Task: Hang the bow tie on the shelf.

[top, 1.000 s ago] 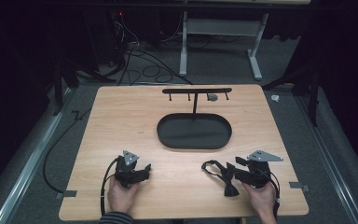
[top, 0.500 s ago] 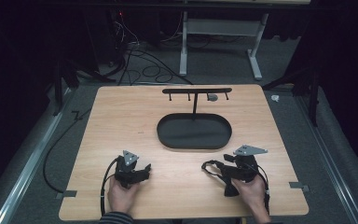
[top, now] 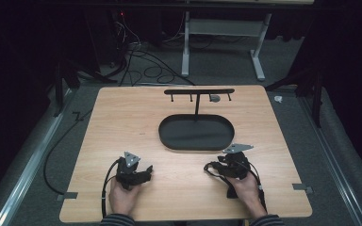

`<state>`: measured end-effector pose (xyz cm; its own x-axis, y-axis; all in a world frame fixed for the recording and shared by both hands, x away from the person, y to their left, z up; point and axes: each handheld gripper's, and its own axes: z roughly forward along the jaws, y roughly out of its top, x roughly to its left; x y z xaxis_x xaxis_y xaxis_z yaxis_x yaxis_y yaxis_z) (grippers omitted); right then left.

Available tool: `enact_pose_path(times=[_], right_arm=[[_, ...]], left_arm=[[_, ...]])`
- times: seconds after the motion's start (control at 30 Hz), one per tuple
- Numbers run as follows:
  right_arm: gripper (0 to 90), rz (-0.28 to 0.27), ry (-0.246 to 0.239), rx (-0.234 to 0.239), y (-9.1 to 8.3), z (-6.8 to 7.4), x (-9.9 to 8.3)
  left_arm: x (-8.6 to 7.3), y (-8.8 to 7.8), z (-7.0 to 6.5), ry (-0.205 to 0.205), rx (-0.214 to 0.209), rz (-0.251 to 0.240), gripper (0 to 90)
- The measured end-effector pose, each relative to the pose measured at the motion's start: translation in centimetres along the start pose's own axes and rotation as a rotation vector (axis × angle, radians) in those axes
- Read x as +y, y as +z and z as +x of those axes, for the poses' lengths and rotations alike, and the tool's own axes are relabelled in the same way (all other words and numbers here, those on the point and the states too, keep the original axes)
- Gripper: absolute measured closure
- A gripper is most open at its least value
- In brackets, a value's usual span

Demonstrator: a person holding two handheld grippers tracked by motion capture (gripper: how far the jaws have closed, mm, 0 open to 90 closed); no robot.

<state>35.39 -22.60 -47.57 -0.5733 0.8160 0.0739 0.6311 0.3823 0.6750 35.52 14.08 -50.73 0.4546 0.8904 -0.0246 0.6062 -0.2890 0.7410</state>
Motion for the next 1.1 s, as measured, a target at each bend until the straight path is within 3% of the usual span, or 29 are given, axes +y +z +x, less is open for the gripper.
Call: enact_pose_path(times=[0.2, 0.53, 1.1], right_arm=[[67.7, 0.044, -0.009, -0.012, 0.9, 0.1, 0.0], [79.7, 0.065, -0.029, -0.014, 1.4, 0.2, -0.1], [82.2, 0.001, -0.052, -0.022, -0.8, 0.3, 0.2]], left_arm=[[0.0, 0.0, 0.0, -0.002, -0.002, -0.001, 24.7], [0.0, 0.0, 0.1, -0.004, -0.006, 0.001, 24.8], [0.0, 0.0, 0.0, 0.000, -0.001, 0.000, 24.8]])
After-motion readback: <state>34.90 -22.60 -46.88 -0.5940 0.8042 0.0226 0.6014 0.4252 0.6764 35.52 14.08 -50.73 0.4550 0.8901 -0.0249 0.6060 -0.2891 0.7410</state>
